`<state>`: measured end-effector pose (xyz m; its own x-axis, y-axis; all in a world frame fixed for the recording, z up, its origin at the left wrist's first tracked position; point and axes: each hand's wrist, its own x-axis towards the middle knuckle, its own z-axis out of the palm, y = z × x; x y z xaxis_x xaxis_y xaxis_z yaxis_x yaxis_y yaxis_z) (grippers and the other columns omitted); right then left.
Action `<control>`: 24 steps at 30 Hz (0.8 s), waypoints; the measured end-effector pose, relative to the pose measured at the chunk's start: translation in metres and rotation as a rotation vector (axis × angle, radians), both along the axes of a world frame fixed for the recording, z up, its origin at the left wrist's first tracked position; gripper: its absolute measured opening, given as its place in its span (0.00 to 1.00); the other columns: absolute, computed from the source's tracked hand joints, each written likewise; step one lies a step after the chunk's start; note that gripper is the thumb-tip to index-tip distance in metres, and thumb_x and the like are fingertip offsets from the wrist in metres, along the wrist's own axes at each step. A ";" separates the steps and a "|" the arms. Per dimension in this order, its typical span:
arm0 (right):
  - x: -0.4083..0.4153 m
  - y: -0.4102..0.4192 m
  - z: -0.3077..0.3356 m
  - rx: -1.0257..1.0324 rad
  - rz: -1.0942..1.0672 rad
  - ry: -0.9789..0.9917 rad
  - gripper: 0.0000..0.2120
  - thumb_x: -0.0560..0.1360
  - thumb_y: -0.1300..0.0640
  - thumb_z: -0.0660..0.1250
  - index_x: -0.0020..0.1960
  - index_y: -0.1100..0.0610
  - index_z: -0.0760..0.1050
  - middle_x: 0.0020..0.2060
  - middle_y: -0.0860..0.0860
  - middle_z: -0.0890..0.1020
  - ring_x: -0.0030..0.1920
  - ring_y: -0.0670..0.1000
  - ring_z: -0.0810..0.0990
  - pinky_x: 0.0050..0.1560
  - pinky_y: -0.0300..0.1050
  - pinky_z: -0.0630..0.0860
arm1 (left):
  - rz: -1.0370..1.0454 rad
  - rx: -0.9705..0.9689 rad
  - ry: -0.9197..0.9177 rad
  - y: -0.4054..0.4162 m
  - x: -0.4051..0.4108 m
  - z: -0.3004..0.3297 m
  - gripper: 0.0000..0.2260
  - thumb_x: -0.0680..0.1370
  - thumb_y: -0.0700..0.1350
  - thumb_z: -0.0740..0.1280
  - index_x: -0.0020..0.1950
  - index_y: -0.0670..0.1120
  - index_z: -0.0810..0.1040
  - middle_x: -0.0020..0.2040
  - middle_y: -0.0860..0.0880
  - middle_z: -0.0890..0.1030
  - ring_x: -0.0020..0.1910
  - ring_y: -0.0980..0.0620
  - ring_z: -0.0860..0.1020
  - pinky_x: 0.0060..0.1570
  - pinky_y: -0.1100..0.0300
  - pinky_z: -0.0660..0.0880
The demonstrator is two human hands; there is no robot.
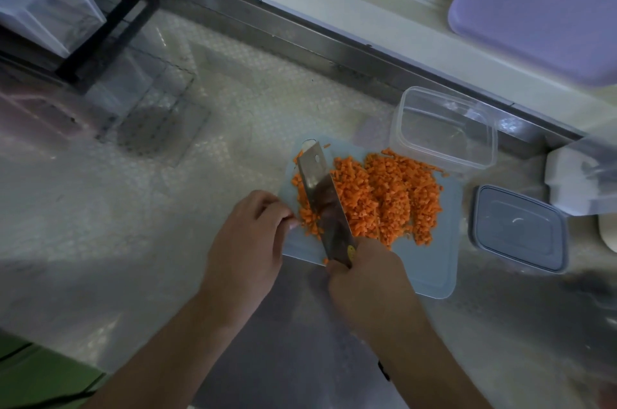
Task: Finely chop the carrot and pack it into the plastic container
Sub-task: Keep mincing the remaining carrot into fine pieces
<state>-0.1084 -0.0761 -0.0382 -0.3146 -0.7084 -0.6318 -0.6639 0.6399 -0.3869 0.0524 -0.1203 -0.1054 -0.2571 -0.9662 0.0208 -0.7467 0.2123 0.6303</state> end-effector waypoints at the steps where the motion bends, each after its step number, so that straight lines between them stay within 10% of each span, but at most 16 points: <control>1: 0.000 0.000 0.000 -0.003 0.005 -0.001 0.06 0.78 0.52 0.65 0.54 0.52 0.75 0.44 0.51 0.79 0.44 0.54 0.80 0.37 0.44 0.70 | 0.008 0.004 0.027 0.001 0.004 0.001 0.04 0.82 0.46 0.68 0.51 0.47 0.82 0.53 0.53 0.76 0.50 0.52 0.78 0.46 0.55 0.77; 10: 0.011 0.005 0.002 -0.010 0.052 -0.008 0.04 0.79 0.52 0.63 0.49 0.48 0.66 0.41 0.45 0.72 0.43 0.51 0.78 0.43 0.47 0.78 | 0.034 -0.031 -0.029 0.009 0.019 -0.002 0.03 0.77 0.44 0.76 0.48 0.50 0.83 0.50 0.54 0.77 0.51 0.52 0.75 0.51 0.59 0.73; 24: 0.021 -0.008 0.007 0.023 0.085 0.019 0.06 0.80 0.56 0.62 0.48 0.51 0.64 0.39 0.45 0.67 0.38 0.47 0.68 0.31 0.38 0.64 | 0.026 -0.057 -0.023 0.006 0.011 -0.007 0.03 0.77 0.41 0.75 0.48 0.46 0.83 0.50 0.51 0.77 0.50 0.49 0.76 0.50 0.54 0.76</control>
<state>-0.0870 -0.0843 -0.0311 -0.2657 -0.7183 -0.6430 -0.7236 0.5894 -0.3593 0.0633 -0.1145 -0.1128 -0.2326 -0.9700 0.0708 -0.7667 0.2276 0.6003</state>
